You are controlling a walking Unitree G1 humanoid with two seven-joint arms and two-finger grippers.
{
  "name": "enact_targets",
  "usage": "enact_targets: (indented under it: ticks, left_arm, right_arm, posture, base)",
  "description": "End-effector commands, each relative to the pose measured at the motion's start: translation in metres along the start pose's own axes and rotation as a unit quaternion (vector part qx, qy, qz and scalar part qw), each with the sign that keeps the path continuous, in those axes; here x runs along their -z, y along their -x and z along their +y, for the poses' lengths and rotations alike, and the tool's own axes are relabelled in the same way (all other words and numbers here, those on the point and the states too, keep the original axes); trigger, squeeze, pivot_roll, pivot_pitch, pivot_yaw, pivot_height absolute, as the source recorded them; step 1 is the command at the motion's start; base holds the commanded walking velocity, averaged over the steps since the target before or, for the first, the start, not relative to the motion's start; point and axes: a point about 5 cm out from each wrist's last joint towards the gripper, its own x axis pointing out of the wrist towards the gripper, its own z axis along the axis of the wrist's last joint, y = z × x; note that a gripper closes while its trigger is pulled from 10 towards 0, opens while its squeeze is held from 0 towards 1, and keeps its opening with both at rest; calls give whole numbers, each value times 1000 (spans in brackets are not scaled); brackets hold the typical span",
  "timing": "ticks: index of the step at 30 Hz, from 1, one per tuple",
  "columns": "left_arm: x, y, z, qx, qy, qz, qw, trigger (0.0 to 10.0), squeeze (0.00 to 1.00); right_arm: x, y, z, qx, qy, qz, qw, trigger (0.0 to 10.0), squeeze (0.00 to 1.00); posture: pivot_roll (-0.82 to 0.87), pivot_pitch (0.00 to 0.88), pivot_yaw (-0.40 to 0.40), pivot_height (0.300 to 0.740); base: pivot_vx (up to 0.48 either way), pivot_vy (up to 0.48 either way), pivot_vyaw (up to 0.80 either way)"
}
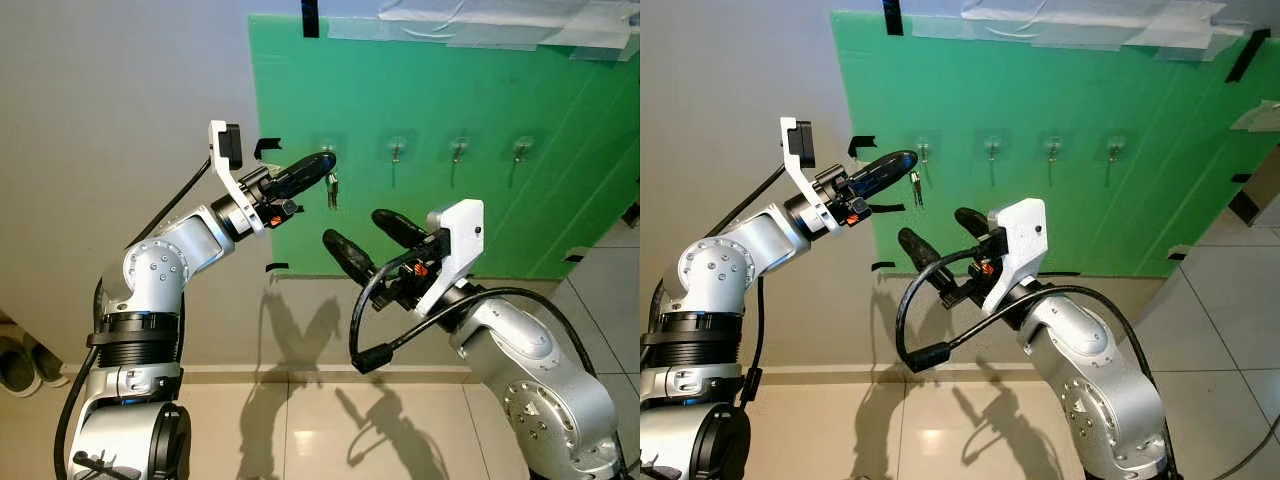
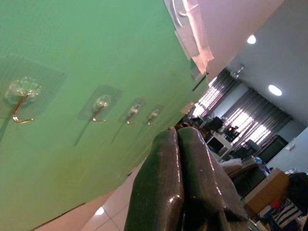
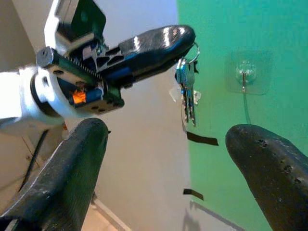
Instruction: Hang keys on a hook
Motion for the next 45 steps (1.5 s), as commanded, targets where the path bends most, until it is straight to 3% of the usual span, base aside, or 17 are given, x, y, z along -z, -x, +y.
enact_targets:
  ticks: [1, 2, 3, 12, 19, 28, 33, 38, 45]
  left_arm:
    - [-1, 1, 1, -9, -21, 7, 1000, 10000, 0]
    - [0, 1, 3, -11, -29, 9, 999, 10000, 0]
    - [2, 0, 7, -19, -40, 16, 999, 10000, 0]
    - [-1, -9, 22, -42, -54, 13, 998, 10000, 0]
    - [-6, -25, 30, -47, -57, -8, 997, 10000, 0]
    - [-9, -38, 37, -55, -55, -23, 997, 10000, 0]
    - [-8, -38, 42, -66, -53, -28, 996, 10000, 0]
    - [-8, -35, 49, -77, -49, -33, 995, 10000, 0]
    - [-2, -32, 54, -91, -41, -32, 995, 10000, 0]
  right_arm:
    - [6, -1, -3, 9, 20, 20, 1000, 10000, 1000]
    - [9, 1, -5, 15, 31, 29, 999, 10000, 298]
    - [20, 8, -11, 32, 50, 52, 997, 10000, 0]
    - [43, 32, -12, 66, 48, 97, 992, 10000, 0]
    - [63, 57, -17, 96, 81, 135, 983, 10000, 0]
    - [64, 54, -13, 100, 79, 121, 984, 10000, 0]
    - [58, 51, -12, 99, 65, 97, 988, 10000, 0]
    - [45, 40, -14, 103, 87, 55, 989, 10000, 0]
    - [46, 35, -13, 104, 88, 45, 990, 10000, 0]
  posture:
    - [-111, 0, 41, 740]
    - [-112, 0, 40, 740]
    - [-113, 0, 39, 740]
    - [-145, 0, 44, 740]
    - [-173, 0, 49, 740]
    - [-191, 0, 52, 740]
    - [-194, 0, 54, 740]
    - [-195, 0, 54, 740]
    - [-184, 0, 48, 740]
  base:
    - [0, 0, 0]
    - [0, 0, 0]
    - [0, 0, 0]
    - [0, 0, 0]
    - [0, 0, 0]
    - [0, 0, 0]
    - [0, 0, 0]
    - [0, 0, 0]
    - [0, 0, 0]
